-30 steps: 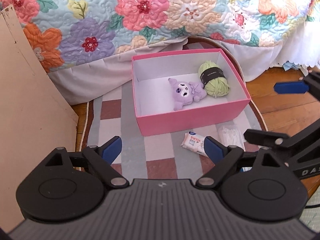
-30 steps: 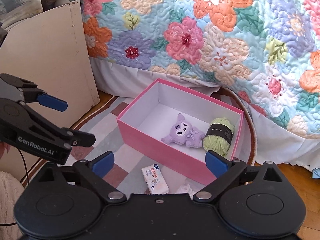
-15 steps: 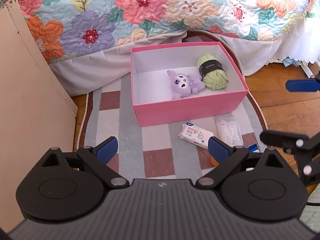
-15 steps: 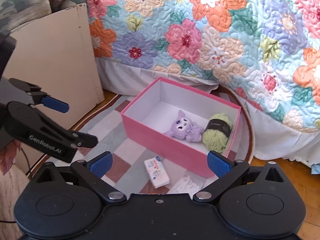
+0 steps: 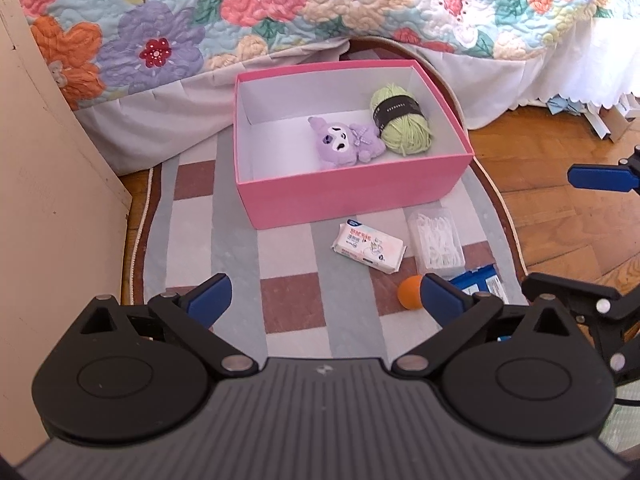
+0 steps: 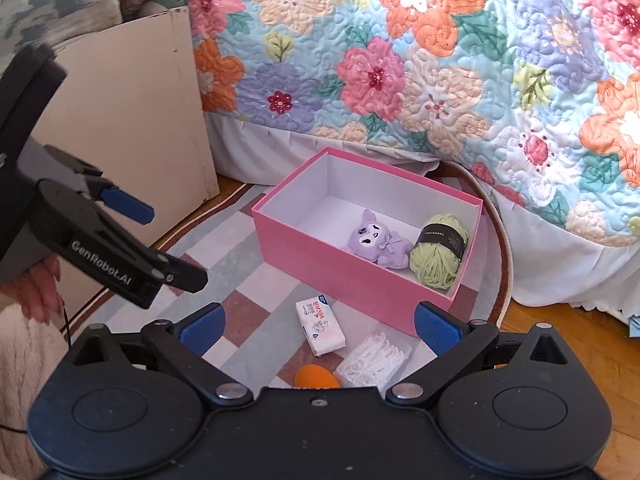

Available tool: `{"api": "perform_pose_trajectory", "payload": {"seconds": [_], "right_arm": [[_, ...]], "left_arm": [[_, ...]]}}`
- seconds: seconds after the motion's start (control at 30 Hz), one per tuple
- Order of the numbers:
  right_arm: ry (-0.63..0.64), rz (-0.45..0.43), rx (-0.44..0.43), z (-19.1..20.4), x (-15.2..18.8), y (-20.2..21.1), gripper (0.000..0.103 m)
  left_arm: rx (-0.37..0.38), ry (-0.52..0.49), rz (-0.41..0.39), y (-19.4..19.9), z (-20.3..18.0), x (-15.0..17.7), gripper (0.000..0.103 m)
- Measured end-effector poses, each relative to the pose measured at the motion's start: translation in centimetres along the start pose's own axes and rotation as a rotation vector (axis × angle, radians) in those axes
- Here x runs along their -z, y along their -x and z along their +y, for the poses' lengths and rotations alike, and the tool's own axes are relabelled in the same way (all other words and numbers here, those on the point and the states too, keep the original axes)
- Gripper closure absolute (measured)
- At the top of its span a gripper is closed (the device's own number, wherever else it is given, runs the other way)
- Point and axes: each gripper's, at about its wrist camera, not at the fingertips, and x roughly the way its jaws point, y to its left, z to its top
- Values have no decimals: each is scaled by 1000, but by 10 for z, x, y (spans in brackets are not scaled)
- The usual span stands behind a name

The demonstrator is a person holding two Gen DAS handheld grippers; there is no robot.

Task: Organize objects
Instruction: 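Withdraw the left tool from the box toward the blue wet-wipe pack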

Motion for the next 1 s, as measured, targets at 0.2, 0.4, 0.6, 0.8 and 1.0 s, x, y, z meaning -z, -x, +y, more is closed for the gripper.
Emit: {"api": "perform_pose_trajectory", "payload": {"seconds": [0.2,0.4,0.6,0.8,1.0], "right_arm": [[1,-29,-22,1,14,3,1],[-96,-113,-61,-11,38,-2,1],[-106,-11,7,-15,55,-15,1],[-102,144,49,-4,66,-41,1],[-93,206,53,-6,86,-53,1]], "left_arm": [[14,15,-26,0,-1,6,1],[22,16,-60,-4,-5,15,1],[18,37,6,-25,-11,25,1],[137,126,59,-47,-10,33,1],[157,127,106,-70,-22,43,1]]}}
